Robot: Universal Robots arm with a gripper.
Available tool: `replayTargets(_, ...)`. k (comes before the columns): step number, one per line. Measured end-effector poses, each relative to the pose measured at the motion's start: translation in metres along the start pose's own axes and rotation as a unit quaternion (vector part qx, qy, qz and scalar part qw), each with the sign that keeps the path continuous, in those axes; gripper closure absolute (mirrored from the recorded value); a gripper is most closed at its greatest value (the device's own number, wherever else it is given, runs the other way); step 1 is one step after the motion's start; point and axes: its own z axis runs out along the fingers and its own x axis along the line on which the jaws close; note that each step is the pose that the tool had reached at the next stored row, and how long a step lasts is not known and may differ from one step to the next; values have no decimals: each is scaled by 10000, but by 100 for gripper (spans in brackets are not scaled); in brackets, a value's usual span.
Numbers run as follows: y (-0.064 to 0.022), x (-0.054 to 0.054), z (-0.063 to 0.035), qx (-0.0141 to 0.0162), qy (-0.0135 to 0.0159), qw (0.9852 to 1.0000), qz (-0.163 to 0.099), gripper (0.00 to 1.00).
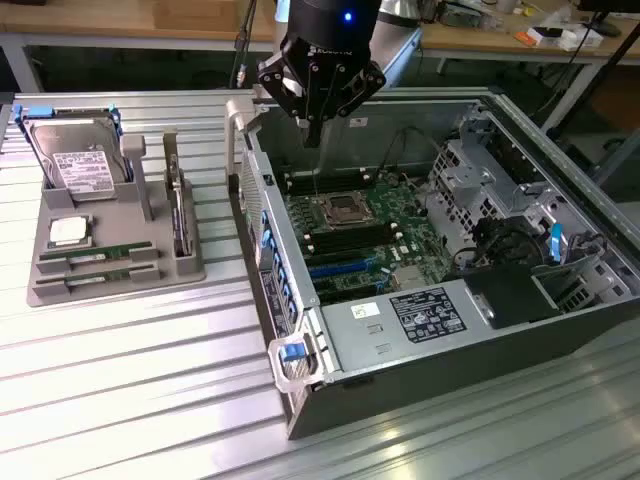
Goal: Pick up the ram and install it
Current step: 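Reach for the ram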
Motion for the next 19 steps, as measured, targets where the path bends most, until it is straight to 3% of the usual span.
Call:
replayTargets(7, 0, 0, 0, 0, 0, 10000, 0, 89)
replayTargets(9, 11, 31, 4, -2, -36, 10000, -5, 89)
replayTargets(11, 25, 34, 12, -6, -49, 10000, -51, 89)
replayTargets(15, 40, 36, 14, -7, -54, 9999, -118, 89)
replayTargets(19, 46, 37, 15, -17, -41, 9991, -413, 89)
